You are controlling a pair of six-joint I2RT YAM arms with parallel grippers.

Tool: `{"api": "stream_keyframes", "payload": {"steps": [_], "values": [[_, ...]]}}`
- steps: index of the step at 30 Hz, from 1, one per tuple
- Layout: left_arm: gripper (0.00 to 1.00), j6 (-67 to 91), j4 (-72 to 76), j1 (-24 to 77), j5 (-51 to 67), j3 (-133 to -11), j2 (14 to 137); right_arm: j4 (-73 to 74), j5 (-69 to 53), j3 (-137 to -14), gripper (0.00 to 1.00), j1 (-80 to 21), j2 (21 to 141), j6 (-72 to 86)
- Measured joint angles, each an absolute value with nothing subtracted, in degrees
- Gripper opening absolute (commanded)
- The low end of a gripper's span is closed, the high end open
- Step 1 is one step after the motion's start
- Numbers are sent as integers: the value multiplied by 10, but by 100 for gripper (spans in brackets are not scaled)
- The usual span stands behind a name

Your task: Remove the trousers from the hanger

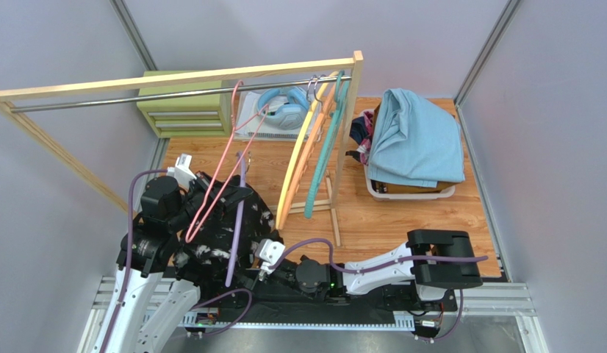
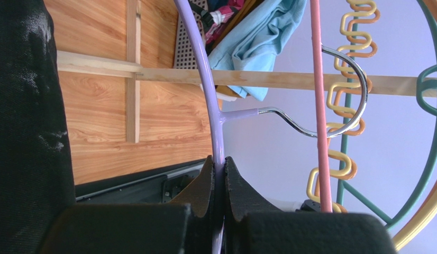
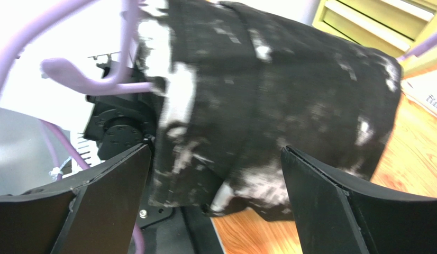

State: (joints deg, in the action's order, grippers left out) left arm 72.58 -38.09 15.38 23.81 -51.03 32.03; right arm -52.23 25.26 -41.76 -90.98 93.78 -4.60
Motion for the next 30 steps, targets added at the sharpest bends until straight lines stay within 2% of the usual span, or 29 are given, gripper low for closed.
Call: {"api": "stream_keyframes", "payload": {"steps": [13,15,18,21,22,25,28,30], "values": [[0,732,-390,154,235,-510,316,-562,351,-498,100,-929,1001,-114],[0,731,-390,154,235,-510,311,-567,370,-507,98,-929,1011,-128],[0,729,-395,154,234,-510,301,-571,389,-514,91,-930,1022,-142],[0,730,-402,153,233,-510,295,-573,397,-514,73,-926,1027,-148],[0,730,-404,153,232,-510,295,-573,396,-514,58,-924,1029,-149],[0,731,-416,153,231,-510,295,-572,400,-514,29,-917,1032,-157],[0,723,-430,153,222,-517,300,-573,404,-507,7,-909,1030,-163],[0,708,-448,153,216,-532,309,-571,404,-494,0,-908,1025,-164]]}}
